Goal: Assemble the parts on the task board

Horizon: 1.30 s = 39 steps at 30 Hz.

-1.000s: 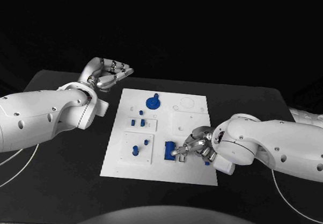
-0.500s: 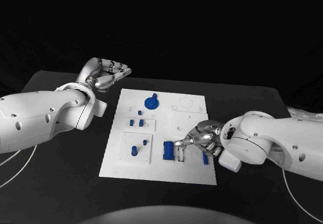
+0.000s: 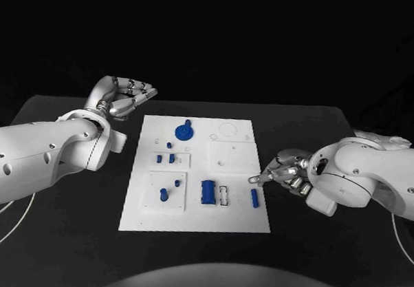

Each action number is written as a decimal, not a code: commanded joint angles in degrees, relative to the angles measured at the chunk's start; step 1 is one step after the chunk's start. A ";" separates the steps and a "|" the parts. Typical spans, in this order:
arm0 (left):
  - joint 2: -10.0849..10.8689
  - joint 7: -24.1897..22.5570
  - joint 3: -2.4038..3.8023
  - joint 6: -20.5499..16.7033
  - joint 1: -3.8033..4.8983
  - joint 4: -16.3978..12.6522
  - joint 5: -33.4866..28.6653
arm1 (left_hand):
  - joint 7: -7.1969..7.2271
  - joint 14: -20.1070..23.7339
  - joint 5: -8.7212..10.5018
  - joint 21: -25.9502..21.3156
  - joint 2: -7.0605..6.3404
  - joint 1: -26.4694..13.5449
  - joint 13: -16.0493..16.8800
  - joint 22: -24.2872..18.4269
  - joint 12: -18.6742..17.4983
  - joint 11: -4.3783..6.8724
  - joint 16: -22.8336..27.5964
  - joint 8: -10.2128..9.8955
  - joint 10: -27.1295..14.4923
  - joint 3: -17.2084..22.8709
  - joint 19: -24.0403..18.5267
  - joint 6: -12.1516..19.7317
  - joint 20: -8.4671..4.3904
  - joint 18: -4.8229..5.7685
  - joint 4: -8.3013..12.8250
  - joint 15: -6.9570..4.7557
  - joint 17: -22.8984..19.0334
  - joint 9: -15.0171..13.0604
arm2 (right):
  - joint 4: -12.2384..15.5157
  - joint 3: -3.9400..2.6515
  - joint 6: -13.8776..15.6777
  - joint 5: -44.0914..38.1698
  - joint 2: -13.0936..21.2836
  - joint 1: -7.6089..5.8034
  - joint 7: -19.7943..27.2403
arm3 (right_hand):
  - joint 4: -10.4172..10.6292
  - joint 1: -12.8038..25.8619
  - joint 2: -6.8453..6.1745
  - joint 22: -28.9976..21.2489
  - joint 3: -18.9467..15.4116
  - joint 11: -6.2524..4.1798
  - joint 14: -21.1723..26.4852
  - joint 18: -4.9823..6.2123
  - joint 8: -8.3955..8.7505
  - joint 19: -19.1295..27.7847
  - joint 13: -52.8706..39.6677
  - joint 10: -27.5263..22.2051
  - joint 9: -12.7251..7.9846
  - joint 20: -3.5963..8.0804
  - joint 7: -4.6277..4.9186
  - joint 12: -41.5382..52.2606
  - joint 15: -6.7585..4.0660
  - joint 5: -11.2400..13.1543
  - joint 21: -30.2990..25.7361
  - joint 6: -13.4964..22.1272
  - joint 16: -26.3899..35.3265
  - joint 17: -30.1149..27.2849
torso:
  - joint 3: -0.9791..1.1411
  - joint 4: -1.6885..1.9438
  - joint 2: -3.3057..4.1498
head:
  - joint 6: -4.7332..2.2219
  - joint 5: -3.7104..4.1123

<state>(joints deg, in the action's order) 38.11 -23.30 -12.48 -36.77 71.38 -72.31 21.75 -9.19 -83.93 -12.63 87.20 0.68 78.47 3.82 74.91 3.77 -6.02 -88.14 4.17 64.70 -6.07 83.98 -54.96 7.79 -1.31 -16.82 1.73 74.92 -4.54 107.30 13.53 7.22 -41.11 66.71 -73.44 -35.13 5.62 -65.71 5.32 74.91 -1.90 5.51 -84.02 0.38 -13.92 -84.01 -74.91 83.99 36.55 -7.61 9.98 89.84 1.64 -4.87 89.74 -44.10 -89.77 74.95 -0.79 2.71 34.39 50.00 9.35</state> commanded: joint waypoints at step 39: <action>-0.17 -0.18 0.03 1.10 0.03 -0.03 0.07 | 0.03 -4.83 -0.36 -0.24 0.64 -0.05 0.06 14.06 0.12 0.17 0.08 0.38 0.05 -0.41 3.66 -0.06 0.29 0.52 0.11 0.24 12.32 -0.09 | -2.90 0.03 -4.04 -8.97 -4.52 4.64 -6.75 | -4.53 -1.83 -1.04 15.09 2.60 -0.47 -5.98 -0.38 -0.65 -5.99 -15.09 6.01 -1.52 0.07 -0.92 0.16 -0.21 -9.06 0.26 -3.10 -0.23 15.05 | 0.04 0.06 0.03 | 0.00 1.21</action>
<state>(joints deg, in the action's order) 38.06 -23.13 -12.48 -36.55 71.38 -72.26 21.75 -9.19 -83.93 -12.63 87.20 0.67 78.47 3.82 74.91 3.78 -6.02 -88.14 4.17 64.70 -6.23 83.98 -54.96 7.79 -1.31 -16.66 1.73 74.91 -4.58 104.50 13.47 2.99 -48.69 62.36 -68.99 -39.55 1.25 -67.38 4.26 74.95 0.57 5.08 -84.02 0.39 -14.29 -84.00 -74.90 84.01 35.11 -7.60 9.00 89.84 1.63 -14.10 89.74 -47.68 -89.77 74.92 -0.77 2.77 34.43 50.00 10.54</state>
